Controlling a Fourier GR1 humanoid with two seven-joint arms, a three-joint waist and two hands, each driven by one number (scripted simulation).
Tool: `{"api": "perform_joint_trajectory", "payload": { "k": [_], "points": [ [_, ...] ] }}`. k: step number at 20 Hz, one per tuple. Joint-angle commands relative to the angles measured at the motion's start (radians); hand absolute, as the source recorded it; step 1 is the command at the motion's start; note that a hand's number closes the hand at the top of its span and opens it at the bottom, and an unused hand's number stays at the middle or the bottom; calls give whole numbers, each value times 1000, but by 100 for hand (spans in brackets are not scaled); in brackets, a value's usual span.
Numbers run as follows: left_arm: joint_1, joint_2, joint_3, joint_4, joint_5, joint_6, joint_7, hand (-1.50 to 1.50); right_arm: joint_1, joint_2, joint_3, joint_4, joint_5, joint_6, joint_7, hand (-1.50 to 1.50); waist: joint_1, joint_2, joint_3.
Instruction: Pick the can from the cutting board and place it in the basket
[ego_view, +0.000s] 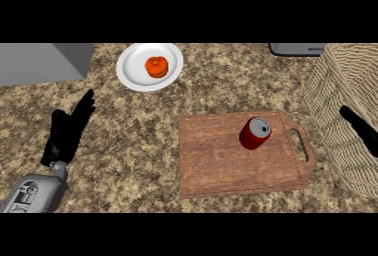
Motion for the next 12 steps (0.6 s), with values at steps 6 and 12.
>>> {"api": "perform_joint_trajectory", "payload": {
  "k": [6,12],
  "points": [
    [34,-45,46,-36,-40,-43,15,0,-28,201,59,129,211,13,-54,-150,4,1,0],
    [-55,-88,48,65,-90,-45,-2,0,-31,284,82,343,255,-13,-247,-150,2,2,1]
  ]
}}
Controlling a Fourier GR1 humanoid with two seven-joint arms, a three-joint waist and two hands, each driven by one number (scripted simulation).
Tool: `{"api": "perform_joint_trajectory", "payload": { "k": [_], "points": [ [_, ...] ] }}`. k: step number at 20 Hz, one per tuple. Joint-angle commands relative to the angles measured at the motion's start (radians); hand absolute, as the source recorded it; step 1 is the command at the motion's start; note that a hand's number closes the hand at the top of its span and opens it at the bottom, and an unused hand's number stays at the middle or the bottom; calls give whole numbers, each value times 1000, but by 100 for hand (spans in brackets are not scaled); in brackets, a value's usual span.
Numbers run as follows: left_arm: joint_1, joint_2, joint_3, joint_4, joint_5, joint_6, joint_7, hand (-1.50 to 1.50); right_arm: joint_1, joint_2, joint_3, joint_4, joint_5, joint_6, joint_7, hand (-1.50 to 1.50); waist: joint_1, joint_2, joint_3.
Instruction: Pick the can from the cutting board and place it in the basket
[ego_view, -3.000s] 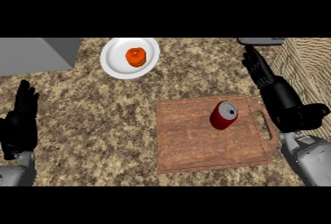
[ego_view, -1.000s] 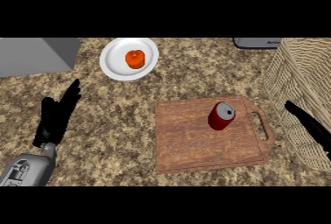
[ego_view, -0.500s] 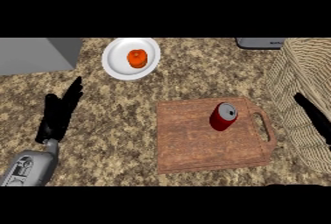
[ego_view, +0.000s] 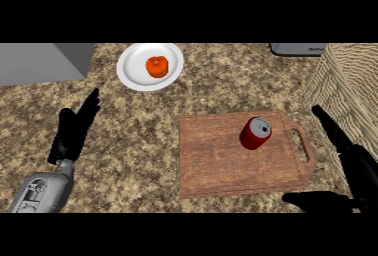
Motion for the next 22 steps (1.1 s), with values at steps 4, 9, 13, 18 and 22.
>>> {"api": "perform_joint_trajectory", "payload": {
  "k": [4,9,13,18,22],
  "points": [
    [11,-1,50,-20,-18,-60,6,0,17,117,25,130,108,-18,-119,-150,0,-1,0],
    [-5,-14,85,-11,-38,-84,20,0,-56,155,-26,187,130,30,-115,-150,1,-1,0],
    [-31,-58,85,40,-80,-64,-18,0,-142,223,-21,298,170,23,-141,-150,1,0,0],
    [-41,-56,102,-3,-81,-80,42,0,-246,247,-67,371,167,60,-130,-150,3,0,0],
    [18,-72,120,32,-99,-104,-59,0,-173,330,22,347,285,1,-118,-150,1,0,0]
  ]
}}
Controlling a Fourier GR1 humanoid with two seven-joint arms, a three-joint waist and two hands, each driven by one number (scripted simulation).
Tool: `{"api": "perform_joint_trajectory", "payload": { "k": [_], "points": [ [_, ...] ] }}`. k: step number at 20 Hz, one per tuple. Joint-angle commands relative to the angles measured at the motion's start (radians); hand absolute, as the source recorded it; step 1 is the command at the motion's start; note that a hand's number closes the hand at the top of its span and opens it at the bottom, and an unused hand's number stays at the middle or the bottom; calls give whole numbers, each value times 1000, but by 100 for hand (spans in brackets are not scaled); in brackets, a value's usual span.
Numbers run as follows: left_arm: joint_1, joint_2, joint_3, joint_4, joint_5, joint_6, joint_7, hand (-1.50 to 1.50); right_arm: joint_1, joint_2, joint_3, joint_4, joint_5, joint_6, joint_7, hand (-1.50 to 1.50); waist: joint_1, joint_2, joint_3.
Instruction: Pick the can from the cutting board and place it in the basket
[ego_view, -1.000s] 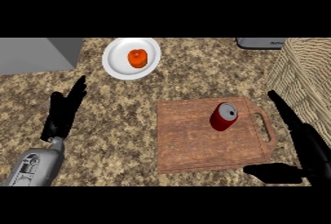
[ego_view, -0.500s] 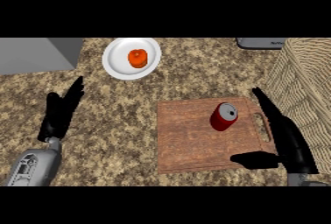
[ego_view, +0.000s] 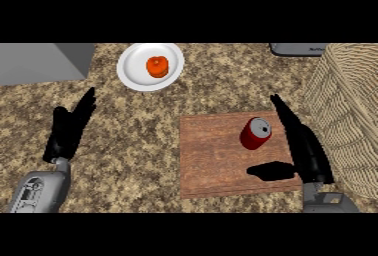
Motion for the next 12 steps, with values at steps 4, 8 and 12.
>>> {"api": "perform_joint_trajectory", "payload": {
  "k": [4,8,12],
  "points": [
    [-66,-17,7,-56,-17,-9,127,0,-16,-7,-66,29,-31,75,-17,-150,-2,0,0],
    [1,-24,31,-46,-38,-16,26,0,-96,14,-110,128,-29,94,-46,-150,0,0,0],
    [9,-21,46,32,-33,-58,-38,0,-85,88,-54,174,29,37,-37,-150,0,0,0]
  ]
}}
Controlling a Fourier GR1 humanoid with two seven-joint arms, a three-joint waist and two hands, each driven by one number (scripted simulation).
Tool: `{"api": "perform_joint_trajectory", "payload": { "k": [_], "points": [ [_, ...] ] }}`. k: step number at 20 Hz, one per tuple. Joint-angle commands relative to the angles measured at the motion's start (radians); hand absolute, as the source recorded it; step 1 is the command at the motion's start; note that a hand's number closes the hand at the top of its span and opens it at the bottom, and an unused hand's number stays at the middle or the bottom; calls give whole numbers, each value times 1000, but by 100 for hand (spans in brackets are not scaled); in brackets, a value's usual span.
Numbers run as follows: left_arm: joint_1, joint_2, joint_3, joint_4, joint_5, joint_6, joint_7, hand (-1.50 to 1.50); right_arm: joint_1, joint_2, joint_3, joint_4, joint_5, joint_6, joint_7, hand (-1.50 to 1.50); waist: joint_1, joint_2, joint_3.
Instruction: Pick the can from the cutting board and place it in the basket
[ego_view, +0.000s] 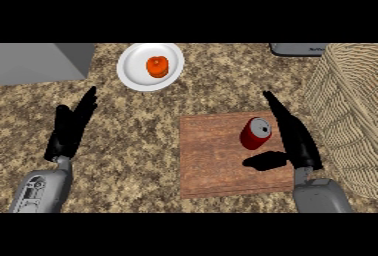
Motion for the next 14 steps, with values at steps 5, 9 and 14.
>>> {"api": "perform_joint_trajectory", "payload": {
  "k": [5,9,14],
  "points": [
    [32,-8,35,-28,8,-28,6,0,5,3,-47,90,6,-14,-100,-150,0,0,0],
    [15,-21,36,-9,-18,-19,1,0,14,42,-9,35,52,-13,-35,-150,-1,0,0],
    [-20,-1,45,5,-18,-33,18,0,8,1,22,133,152,-87,-148,150,-2,0,0]
  ]
}}
